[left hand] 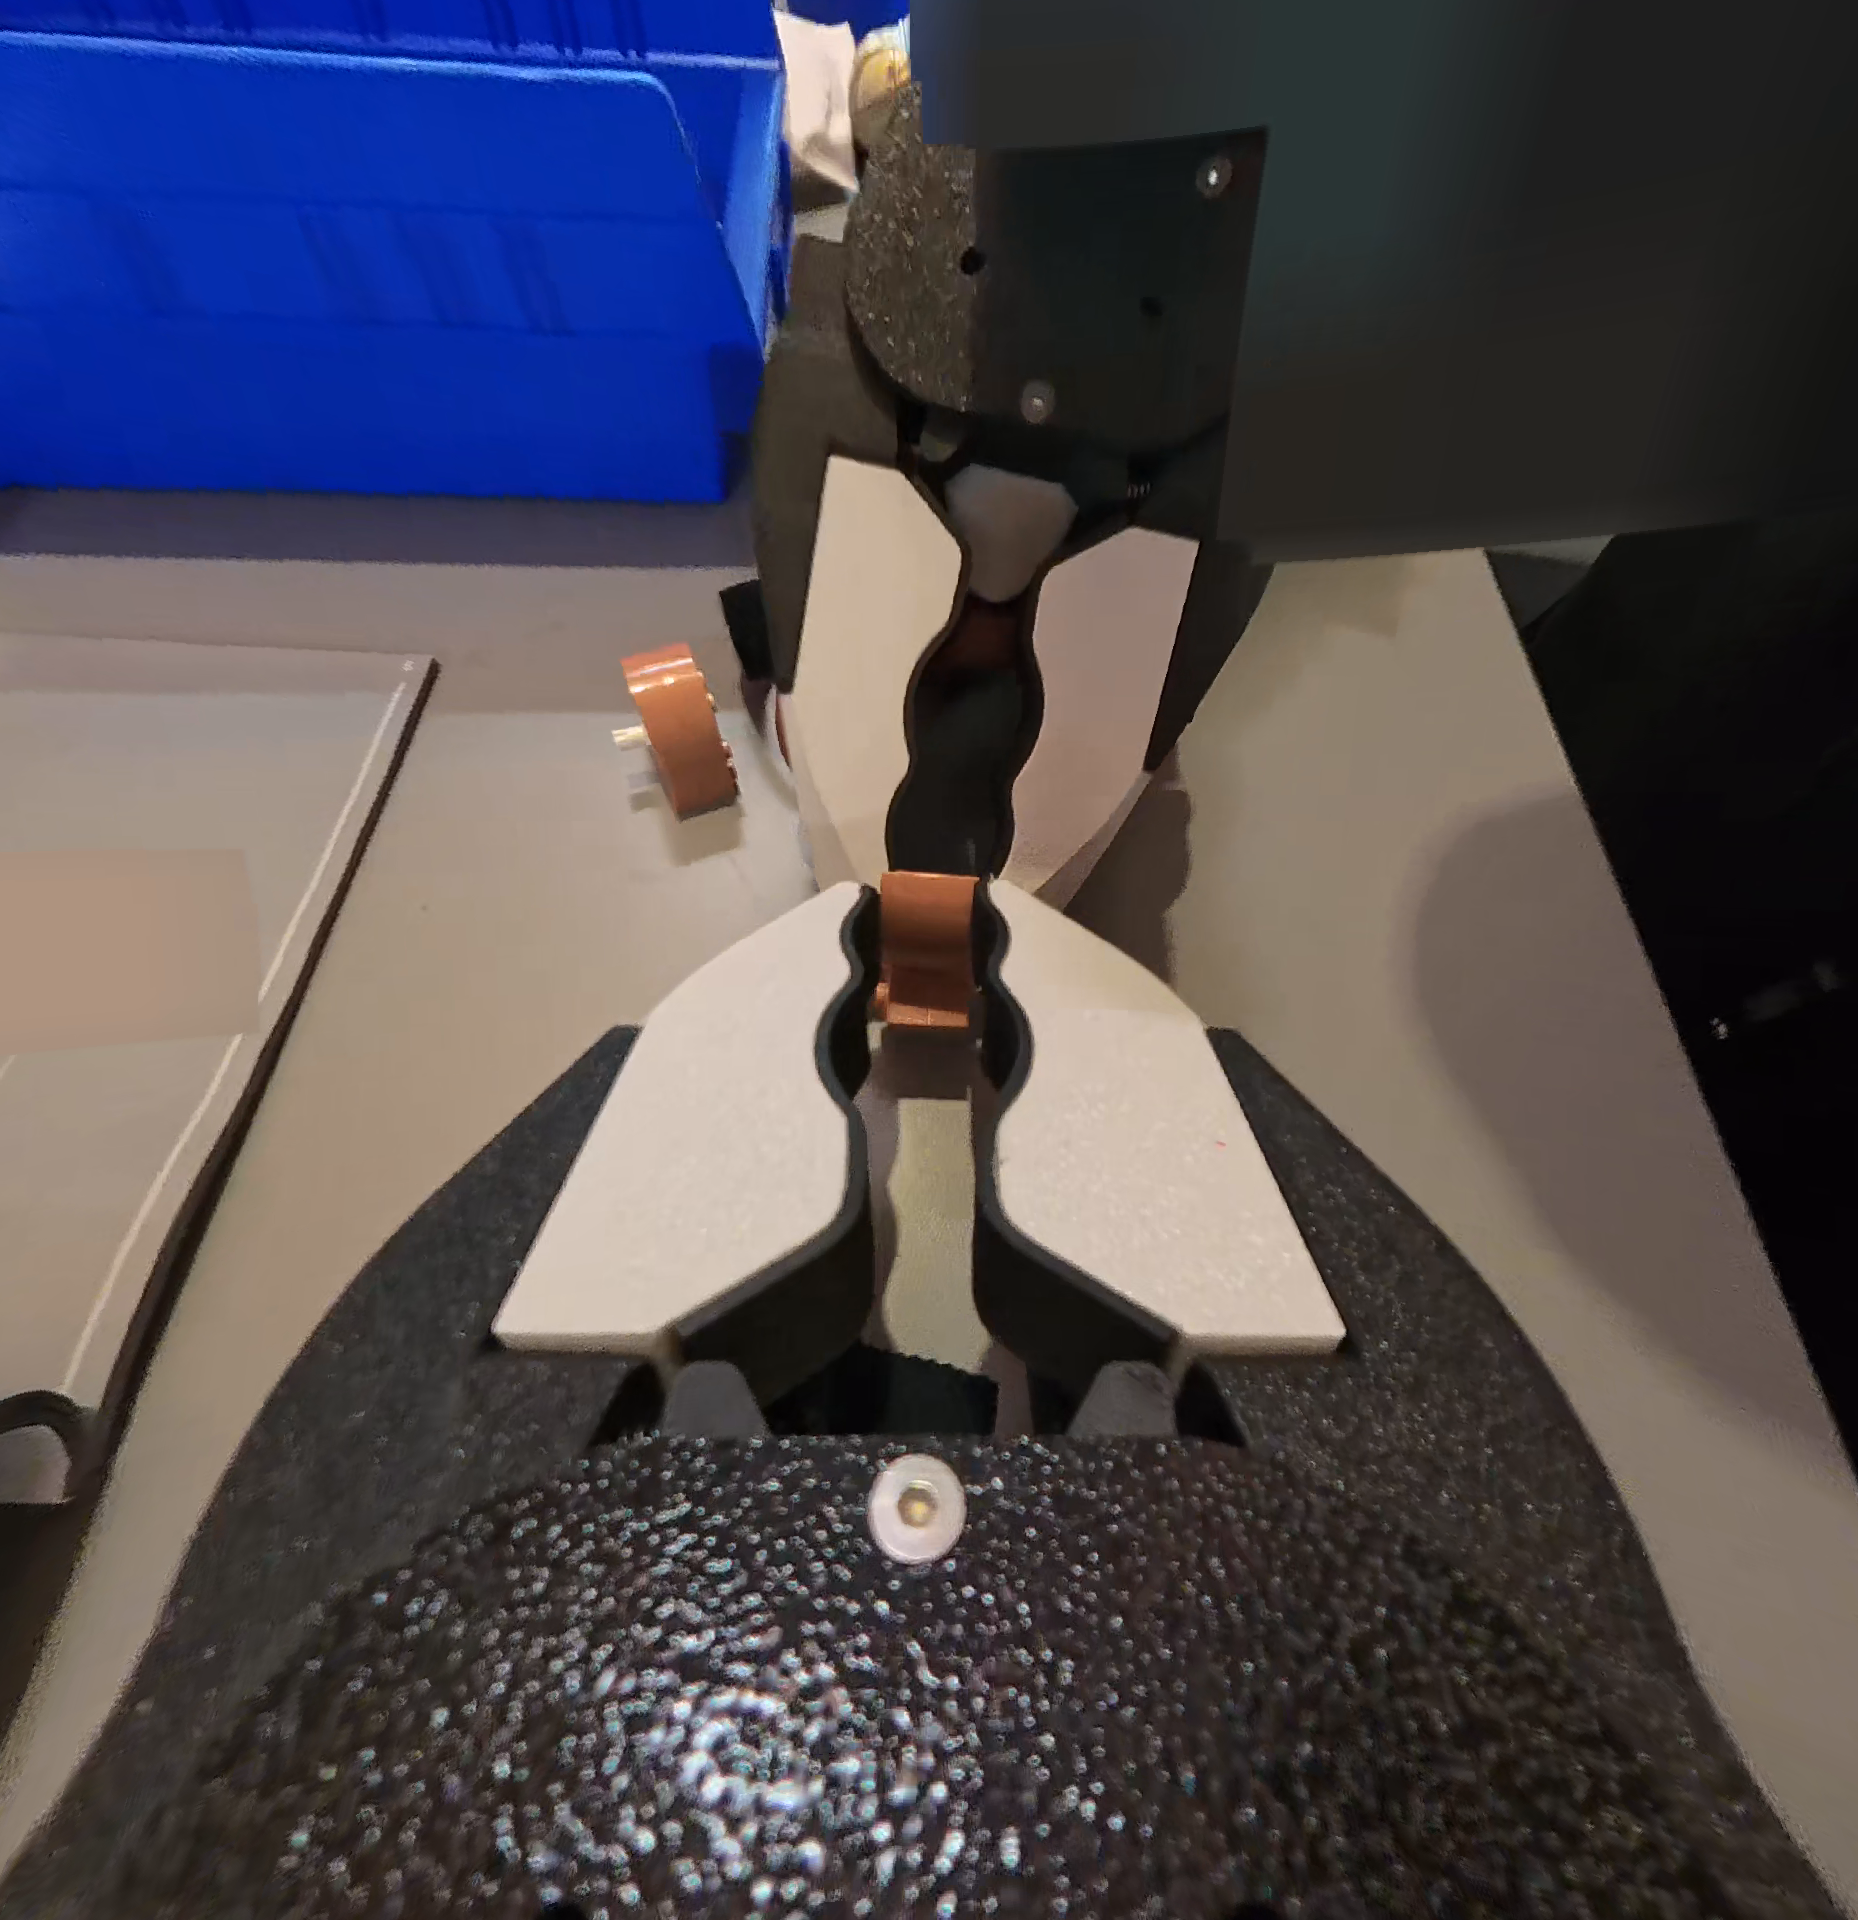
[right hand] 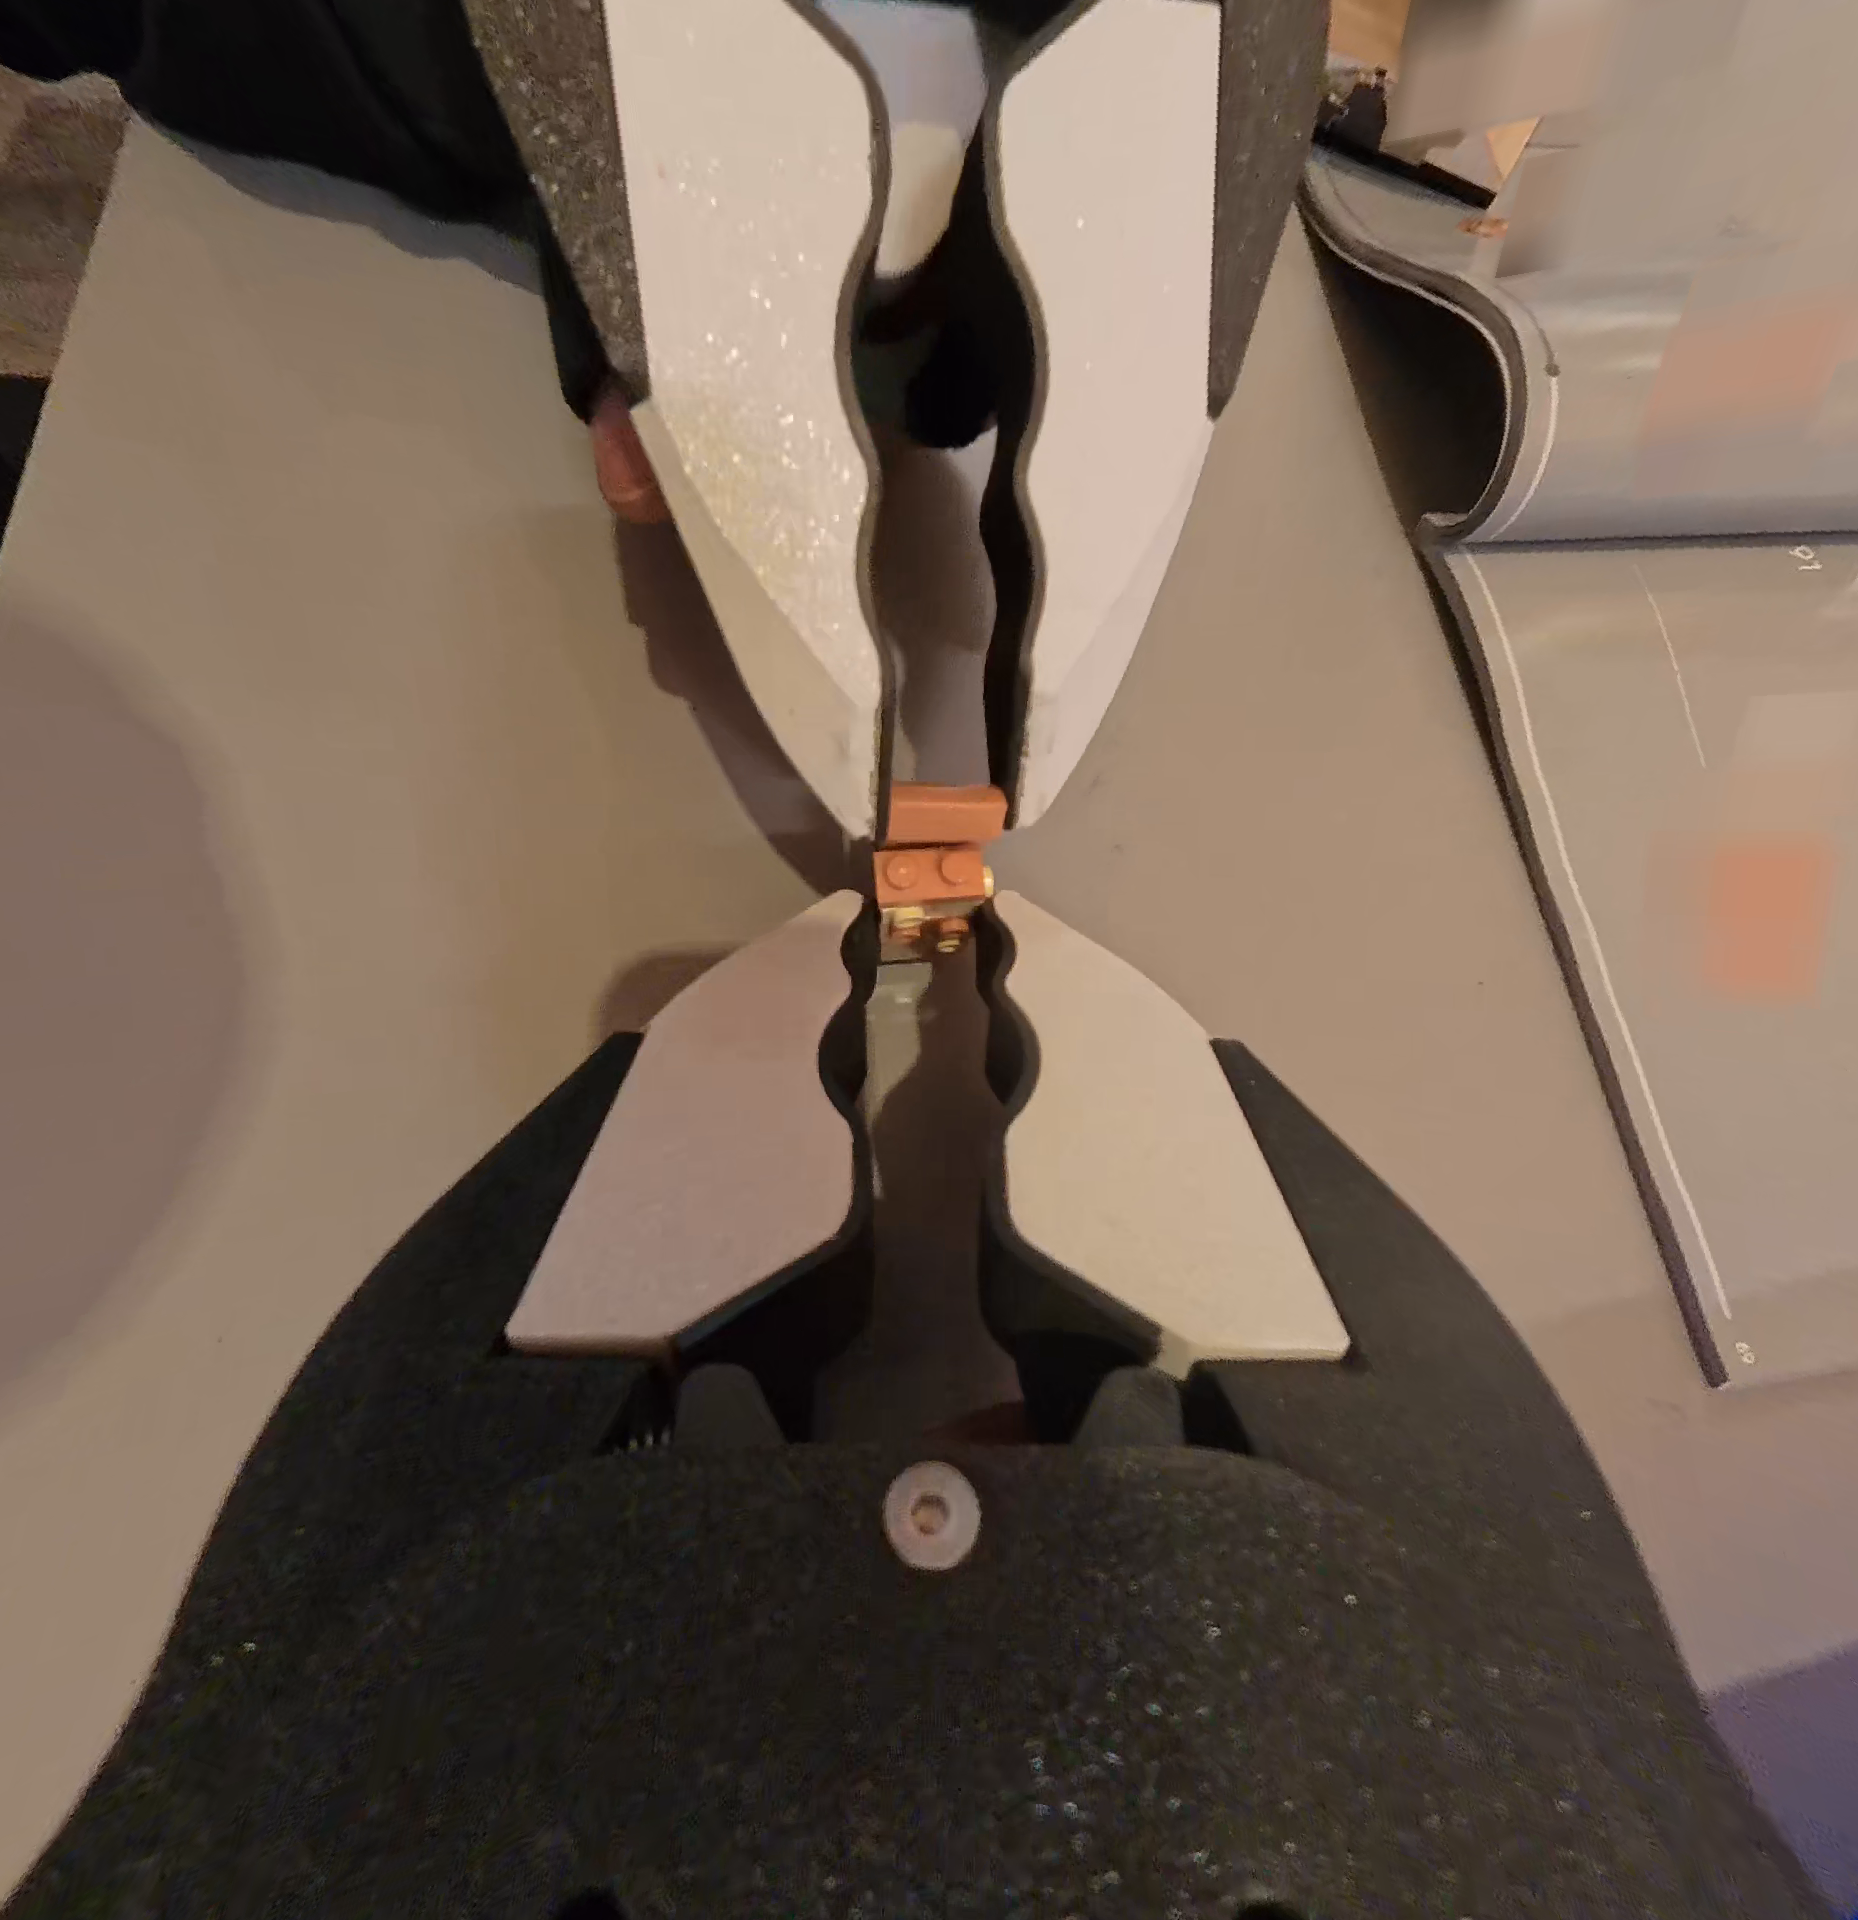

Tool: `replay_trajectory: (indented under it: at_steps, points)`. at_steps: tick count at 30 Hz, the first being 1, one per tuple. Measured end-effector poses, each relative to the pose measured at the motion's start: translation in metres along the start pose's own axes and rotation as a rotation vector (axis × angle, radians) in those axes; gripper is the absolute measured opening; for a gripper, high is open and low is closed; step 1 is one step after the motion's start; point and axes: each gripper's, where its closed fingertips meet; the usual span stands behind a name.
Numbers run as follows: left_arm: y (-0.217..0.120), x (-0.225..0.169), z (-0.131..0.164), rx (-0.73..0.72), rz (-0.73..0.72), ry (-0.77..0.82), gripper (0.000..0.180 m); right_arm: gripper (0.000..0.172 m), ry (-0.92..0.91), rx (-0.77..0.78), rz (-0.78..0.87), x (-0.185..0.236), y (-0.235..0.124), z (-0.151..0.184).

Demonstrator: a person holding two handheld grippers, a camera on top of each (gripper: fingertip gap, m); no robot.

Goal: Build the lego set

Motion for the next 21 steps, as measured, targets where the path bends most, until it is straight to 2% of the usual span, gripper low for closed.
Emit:
replay_trajectory:
  at_steps: [3, 11, 21]
  points:
    - [0.003, -0.002, 0.002, 0.016, -0.008, 0.034, 0.016, 0.018, -0.004, 0.007, 0.0, 0.001, 0.001, 0.0]
    - [0.0, 0.0, -0.006, -0.056, 0.007, -0.023, 0.016, 0.017, 0.038, -0.057, -0.009, 0.0, -0.003, -0.008]
    - [0.001, -0.001, -0.006, -0.056, 0.013, -0.029, 0.017, 0.017, 0.039, -0.072, -0.005, -0.001, -0.003, -0.01]
Point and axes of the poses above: each gripper's, where its closed fingertips meet, y out along the fingers, z out of its underside, x = y × z across the jaws, and after that the axes turned 1 degree about y, right-handed
